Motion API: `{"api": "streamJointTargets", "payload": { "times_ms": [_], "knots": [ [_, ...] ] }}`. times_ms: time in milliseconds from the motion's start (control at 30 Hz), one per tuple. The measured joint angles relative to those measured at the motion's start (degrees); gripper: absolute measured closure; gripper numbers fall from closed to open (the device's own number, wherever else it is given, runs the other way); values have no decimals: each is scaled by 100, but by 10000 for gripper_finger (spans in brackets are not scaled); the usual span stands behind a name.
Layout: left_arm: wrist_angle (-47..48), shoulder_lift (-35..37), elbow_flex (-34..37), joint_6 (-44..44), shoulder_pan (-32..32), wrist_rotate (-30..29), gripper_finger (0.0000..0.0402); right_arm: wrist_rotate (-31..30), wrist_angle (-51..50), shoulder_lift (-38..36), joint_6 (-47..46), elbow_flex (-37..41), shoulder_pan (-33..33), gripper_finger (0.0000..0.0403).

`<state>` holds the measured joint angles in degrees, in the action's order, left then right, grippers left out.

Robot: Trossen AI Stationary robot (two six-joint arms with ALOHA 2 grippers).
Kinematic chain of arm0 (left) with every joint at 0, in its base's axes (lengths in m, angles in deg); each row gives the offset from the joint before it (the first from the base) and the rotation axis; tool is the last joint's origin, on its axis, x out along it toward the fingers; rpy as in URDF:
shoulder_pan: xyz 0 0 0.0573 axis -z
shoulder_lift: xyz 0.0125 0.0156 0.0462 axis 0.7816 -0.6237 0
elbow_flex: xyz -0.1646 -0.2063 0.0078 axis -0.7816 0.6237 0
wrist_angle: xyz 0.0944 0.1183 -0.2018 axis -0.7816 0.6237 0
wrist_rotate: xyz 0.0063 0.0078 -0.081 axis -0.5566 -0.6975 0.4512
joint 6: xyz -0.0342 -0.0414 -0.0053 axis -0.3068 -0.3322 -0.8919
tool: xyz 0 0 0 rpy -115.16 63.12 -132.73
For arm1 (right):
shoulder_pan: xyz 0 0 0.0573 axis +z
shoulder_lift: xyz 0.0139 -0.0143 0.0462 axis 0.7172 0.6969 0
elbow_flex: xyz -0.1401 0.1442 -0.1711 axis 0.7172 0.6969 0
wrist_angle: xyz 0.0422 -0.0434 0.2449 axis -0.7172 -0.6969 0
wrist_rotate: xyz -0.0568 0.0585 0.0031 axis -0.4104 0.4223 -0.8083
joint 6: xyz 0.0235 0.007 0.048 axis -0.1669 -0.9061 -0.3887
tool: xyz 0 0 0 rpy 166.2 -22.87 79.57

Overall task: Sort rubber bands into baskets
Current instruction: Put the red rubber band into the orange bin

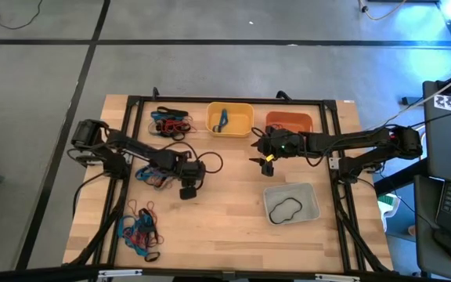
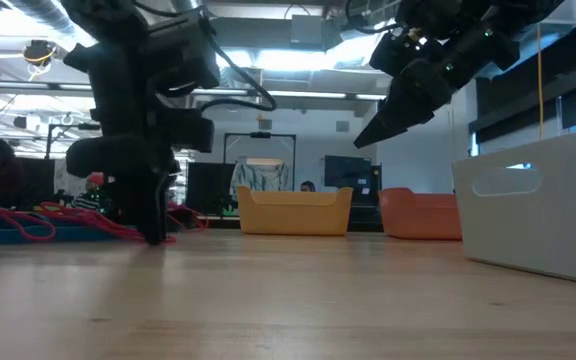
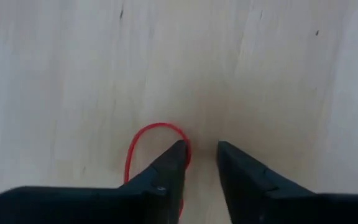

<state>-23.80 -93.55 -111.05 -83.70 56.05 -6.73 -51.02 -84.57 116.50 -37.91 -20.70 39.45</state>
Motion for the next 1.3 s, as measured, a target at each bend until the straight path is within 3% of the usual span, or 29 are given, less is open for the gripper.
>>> {"api": "streamJointTargets", "payload": {
  "times_ms": [267,800,1300],
  "knots": [
    [-221,48,27,271,-28,168,396,0,-4,0,6,0,2,142],
    [-1193,660,-79,651,226,-82,400,0,-4,-2,20,0,0,142],
    [-4138,666,23,1809,220,-162,401,0,18,69,22,0,2,142]
  ]
}}
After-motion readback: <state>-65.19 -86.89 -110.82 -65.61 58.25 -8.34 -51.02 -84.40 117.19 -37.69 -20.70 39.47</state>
